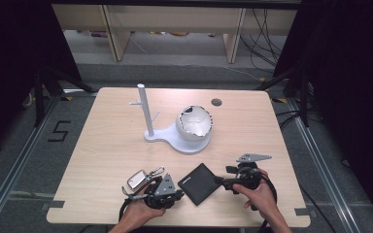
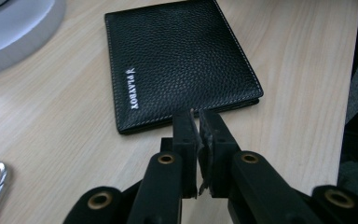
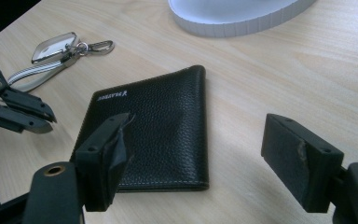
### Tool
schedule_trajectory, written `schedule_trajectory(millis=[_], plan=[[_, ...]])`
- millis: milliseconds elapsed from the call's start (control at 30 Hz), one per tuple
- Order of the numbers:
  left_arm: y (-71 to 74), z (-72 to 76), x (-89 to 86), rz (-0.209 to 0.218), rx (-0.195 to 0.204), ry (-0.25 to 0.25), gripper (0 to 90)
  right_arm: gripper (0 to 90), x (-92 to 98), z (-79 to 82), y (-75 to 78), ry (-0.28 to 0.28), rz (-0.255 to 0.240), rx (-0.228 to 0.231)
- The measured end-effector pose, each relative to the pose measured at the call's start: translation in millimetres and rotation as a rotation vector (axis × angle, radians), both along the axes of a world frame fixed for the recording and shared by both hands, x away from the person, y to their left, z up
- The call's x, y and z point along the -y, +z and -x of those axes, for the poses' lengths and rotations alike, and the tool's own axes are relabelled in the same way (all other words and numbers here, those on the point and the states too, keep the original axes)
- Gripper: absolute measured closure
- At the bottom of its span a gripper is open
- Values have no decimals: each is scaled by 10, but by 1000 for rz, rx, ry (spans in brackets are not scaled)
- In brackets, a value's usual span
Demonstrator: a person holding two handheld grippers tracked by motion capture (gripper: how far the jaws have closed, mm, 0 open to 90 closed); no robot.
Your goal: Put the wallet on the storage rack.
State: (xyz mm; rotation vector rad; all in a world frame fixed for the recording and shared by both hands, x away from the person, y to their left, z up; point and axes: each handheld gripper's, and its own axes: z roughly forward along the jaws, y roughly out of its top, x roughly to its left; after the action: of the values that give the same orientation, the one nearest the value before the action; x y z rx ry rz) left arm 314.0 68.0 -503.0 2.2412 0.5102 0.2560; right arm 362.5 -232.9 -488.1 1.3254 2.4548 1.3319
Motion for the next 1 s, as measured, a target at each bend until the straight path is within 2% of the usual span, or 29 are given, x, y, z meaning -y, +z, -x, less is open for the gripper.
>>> schedule_trajectory(millis=[33,67,167,200,233,267,400,467,533,600,633,667,700,800,867,900,1000], plan=[[-4,-2,19,2,-3,1,865,265,-2,-1,4,-3,8,-7],[-11,-8,42,6,-8,-3,872,265,-13,-4,-3,-2,-8,-16],[-32,-23,110,1,-10,-12,883,275,-11,-45,-9,9,13,2],[-33,-31,120,-3,-10,-16,878,279,-29,-66,-24,21,-3,-9],[-37,-42,132,-3,-14,-24,874,282,-38,-71,-24,18,2,-11],[-41,-44,150,0,-13,-8,874,284,-50,-84,-30,27,-5,-12],[-57,-68,188,3,-23,-8,885,302,-87,-111,-31,29,10,-20],[-59,-83,199,-10,-27,-12,887,314,-101,-133,-46,33,3,-19],[-67,-85,204,-9,-34,-2,890,325,-115,-155,-50,37,4,-27],[-57,-94,196,-20,-39,-16,892,338,-145,-179,-60,40,-2,-39],[-60,-95,197,-25,-38,-12,892,346,-176,-174,-61,28,-17,-73],[-66,-95,201,-23,-40,-12,892,358,-173,-208,-74,49,-1,-54],[-62,-98,199,-34,-36,-12,892,370,-189,-226,-85,51,3,-54],[-64,-97,204,-33,-52,-12,893,390,-244,-264,-109,52,-4,-90],[-65,-98,203,-35,-54,-10,893,394,-247,-276,-114,58,0,-84],[-64,-100,204,-39,-54,-12,893,400,-262,-283,-120,56,-9,-96],[-68,-100,206,-47,-45,-9,893,414,-282,-303,-139,52,7,-110]])
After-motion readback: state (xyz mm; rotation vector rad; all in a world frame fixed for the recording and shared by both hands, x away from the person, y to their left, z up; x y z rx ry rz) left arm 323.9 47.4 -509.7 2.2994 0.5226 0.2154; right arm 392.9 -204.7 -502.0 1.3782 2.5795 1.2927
